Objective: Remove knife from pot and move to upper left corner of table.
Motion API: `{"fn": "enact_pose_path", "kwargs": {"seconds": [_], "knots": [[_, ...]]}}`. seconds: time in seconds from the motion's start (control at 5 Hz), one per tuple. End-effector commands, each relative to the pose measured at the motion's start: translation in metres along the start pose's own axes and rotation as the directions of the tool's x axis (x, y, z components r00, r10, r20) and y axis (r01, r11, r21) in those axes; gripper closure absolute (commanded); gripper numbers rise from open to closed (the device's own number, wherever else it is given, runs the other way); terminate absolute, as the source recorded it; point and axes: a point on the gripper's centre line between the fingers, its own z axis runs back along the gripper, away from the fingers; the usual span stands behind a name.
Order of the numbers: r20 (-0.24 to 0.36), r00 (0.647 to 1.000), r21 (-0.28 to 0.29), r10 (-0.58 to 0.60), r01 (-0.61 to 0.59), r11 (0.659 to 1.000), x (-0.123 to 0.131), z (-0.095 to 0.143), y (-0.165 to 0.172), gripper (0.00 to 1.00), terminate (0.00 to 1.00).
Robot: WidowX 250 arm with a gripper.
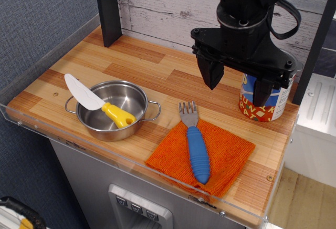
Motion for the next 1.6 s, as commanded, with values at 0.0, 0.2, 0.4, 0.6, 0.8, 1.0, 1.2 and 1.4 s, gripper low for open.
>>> {"fn": "enact_pose_path", "kwargs": {"seconds": [0.0, 0.2, 0.4, 0.6, 0.8, 1.0, 1.2, 1.4], "knots": [[0.000, 1.000, 0.000, 0.000, 0.000, 1.000, 0.000, 0.000, 0.000, 0.00, 0.00], [-0.004, 0.989, 0.076, 0.149, -0.148, 0.986, -0.002, 0.006, 0.028, 0.00, 0.00], [0.032, 0.927, 0.154, 0.374, -0.374, 0.914, -0.011, 0.015, 0.066, 0.00, 0.00], [0.044, 0.798, 0.158, 0.601, -0.599, 0.785, -0.022, 0.011, 0.109, 0.00, 0.00], [0.037, 0.621, 0.196, 0.783, -0.773, 0.603, -0.035, 0.003, 0.136, 0.00, 0.00], [0.074, 0.412, 0.237, 0.908, -0.892, 0.386, -0.046, -0.004, 0.147, 0.00, 0.00], [0.099, 0.183, 0.311, 0.978, -0.939, 0.144, -0.053, -0.014, 0.149, 0.00, 0.00], [0.125, 0.010, 0.308, 0.992, -0.951, -0.029, -0.062, -0.021, 0.156, 0.00, 0.00]]}}
